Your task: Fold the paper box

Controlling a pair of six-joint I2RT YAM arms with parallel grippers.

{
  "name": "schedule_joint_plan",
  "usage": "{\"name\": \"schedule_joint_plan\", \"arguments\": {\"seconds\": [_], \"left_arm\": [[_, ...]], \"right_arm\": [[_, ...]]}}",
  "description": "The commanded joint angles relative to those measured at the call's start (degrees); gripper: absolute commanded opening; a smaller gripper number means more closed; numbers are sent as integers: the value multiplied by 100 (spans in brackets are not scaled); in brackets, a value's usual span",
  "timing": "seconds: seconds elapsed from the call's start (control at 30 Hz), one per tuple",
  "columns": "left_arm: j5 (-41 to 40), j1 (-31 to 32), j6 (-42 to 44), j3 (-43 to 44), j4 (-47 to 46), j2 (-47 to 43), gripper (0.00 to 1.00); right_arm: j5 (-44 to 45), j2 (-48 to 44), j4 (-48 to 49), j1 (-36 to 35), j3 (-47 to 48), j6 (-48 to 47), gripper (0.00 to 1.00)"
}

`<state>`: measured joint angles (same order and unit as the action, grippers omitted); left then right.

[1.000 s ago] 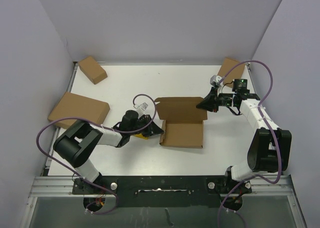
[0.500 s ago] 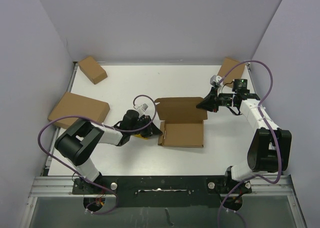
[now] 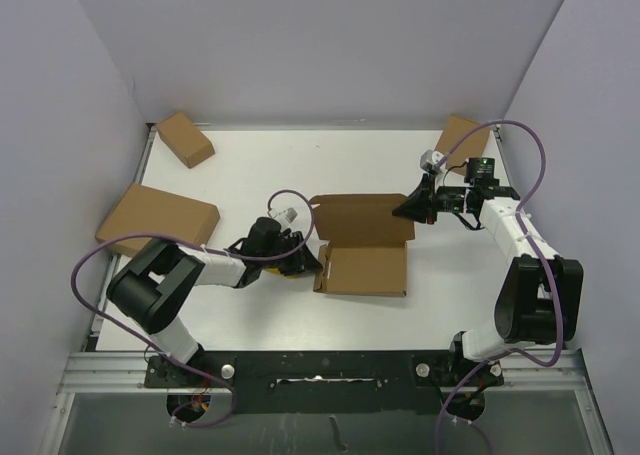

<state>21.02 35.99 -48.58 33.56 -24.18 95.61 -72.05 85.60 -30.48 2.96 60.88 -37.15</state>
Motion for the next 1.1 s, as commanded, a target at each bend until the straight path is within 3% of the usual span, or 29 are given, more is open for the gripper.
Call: {"name": "schedule_joint_plan", "arguments": {"seconds": [0.0,0.33,0.6,1.07], "left_arm": [[-57,-115,106,-55,-60,-543,30],[-125,-402,147,-449,116,-1050,33],[-14,-449,202,-568,101,-948,18],[116,-297,455,-115,293,-350,13]], "right_arm": [[-292,-164,38,-1,11,-49,0],[-296,-162,38,-9,11,-52,0],[-292,-164,42,-7,11,-49,0],[-413,-207,112,3,-10,51,0]]}}
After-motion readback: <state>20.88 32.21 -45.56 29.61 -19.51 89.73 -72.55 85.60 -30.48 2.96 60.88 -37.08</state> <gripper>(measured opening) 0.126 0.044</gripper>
